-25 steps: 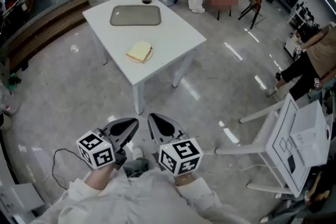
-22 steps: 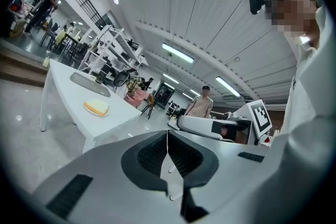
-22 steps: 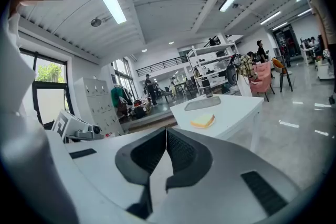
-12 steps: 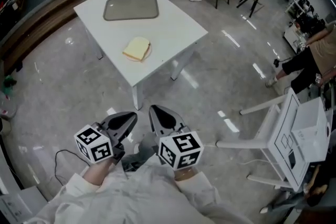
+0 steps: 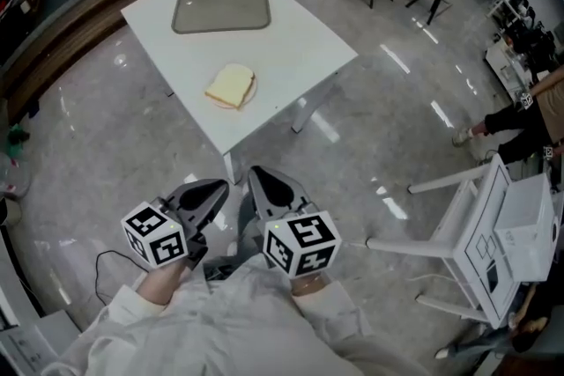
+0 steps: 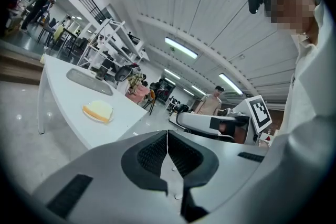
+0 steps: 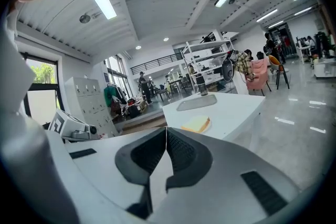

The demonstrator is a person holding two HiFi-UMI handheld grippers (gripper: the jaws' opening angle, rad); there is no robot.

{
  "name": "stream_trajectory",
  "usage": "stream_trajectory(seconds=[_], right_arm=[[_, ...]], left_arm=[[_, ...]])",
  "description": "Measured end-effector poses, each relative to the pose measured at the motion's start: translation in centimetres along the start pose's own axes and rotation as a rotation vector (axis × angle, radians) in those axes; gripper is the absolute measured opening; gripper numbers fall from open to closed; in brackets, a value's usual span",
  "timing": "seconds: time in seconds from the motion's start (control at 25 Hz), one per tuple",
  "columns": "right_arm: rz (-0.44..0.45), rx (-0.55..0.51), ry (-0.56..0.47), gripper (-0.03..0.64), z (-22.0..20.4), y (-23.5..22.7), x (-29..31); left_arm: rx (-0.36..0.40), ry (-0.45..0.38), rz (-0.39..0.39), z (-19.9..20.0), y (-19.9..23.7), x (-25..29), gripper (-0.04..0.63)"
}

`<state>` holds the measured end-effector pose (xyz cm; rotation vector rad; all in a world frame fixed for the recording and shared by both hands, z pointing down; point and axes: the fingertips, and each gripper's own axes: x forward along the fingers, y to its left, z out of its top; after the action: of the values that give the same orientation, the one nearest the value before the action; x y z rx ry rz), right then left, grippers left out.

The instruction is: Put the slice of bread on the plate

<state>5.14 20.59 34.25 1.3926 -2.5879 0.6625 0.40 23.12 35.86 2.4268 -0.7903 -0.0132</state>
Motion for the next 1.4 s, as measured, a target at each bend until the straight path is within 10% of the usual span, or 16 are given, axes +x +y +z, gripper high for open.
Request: stream_trajectory(seconds=[1.4], right_arm=[[0.118,-0.057,0.051,0.015,11.4,-14.2,18.5]], left_arm=[[0.009,-0.061,0.108,14.0,15.7,15.9,0.011]])
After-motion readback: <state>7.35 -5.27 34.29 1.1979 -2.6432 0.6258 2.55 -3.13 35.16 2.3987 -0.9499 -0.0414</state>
